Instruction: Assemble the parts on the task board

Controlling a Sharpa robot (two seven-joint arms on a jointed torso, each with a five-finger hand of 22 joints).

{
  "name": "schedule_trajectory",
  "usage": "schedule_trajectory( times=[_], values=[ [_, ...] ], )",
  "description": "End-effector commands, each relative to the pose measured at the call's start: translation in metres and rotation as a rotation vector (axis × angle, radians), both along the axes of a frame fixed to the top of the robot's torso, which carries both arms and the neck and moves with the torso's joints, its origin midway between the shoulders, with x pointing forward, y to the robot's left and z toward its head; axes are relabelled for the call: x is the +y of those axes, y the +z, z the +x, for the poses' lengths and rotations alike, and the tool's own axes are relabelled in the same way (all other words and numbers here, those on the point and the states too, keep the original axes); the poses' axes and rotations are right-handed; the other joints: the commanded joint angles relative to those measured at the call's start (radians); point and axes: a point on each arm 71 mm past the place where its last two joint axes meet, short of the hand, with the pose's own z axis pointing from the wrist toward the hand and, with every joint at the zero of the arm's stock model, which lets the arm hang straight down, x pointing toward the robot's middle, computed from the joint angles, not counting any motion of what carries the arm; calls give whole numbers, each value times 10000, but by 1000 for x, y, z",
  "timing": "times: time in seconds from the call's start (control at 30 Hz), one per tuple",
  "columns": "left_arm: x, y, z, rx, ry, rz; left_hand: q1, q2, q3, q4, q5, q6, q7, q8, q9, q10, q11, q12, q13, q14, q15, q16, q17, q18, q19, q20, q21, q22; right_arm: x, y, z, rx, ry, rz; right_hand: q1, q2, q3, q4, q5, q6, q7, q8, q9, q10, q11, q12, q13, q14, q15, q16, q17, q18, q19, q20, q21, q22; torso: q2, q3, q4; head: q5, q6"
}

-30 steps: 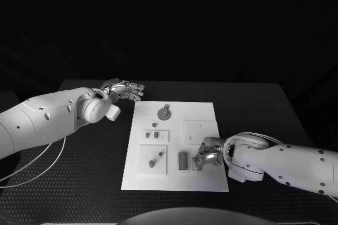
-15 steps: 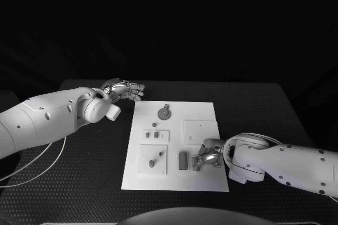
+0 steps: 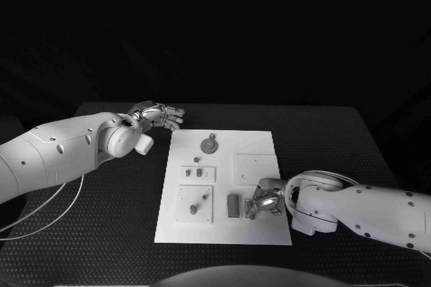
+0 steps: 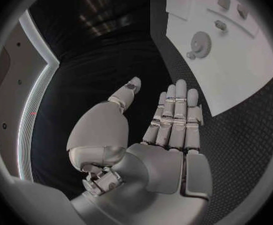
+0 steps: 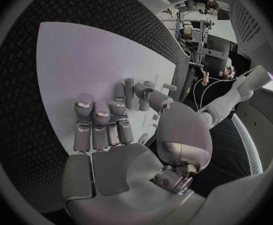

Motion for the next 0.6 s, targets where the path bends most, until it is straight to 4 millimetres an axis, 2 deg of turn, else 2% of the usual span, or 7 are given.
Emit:
schedule_trajectory(
  times=[0.03, 0.2, 0.33, 0.6],
  values=[
    [-4, 1, -1, 13, -242, -60, -20, -7, -7, -7, -15, -30, -42, 41, -11, -45, 22, 4, -18, 62, -16, -34, 14, 179, 45, 2, -61, 10, 7, 1, -4, 53, 303, 311, -122, -14, 6, 65, -40, 39, 32, -6, -18, -32, -49, -52, 14, -25, -42, -36, 18, 291, -49, -50, 62, -14, 5, -5, 5, 14, 23],
    [-3, 1, -1, 11, -242, -25, -20, -7, -6, -7, -14, -30, -41, 41, -12, -47, 22, 3, -18, 62, -16, -36, 15, 179, 45, 2, -62, 11, 5, 2, -2, -87, 144, 366, -127, -24, 4, 66, -48, 36, 33, -6, -20, -33, -49, -54, 15, -26, -42, -37, 18, 291, -50, -51, 63, -14, 2, -4, 5, 17, 24],
    [-3, 0, -1, 19, -247, -25, -20, -8, -7, -6, -14, -29, -41, 42, -12, -49, 23, 2, -19, 62, -16, -38, 17, 179, 45, 2, -63, 12, 5, 2, -2, -128, 119, 379, -234, -81, 32, 230, -361, 53, 22, 17, -38, -30, -60, -63, 41, -15, -57, -48, 34, 291, -38, -71, 69, -36, -1, -7, -2, 23, 20],
    [-3, 0, -1, 20, -256, -23, -21, -4, -5, -2, -12, -23, -44, 49, -12, -53, 25, 1, -21, 63, -15, -44, 25, 178, 46, 3, -67, 16, 6, 2, -2, -207, 143, 420, -297, -180, 25, 302, -470, 52, 19, 28, -51, -27, -64, -68, 59, -5, -68, -55, 45, 291, -29, -83, 80, -48, -1, 1, -2, 17, 17]
  ],
)
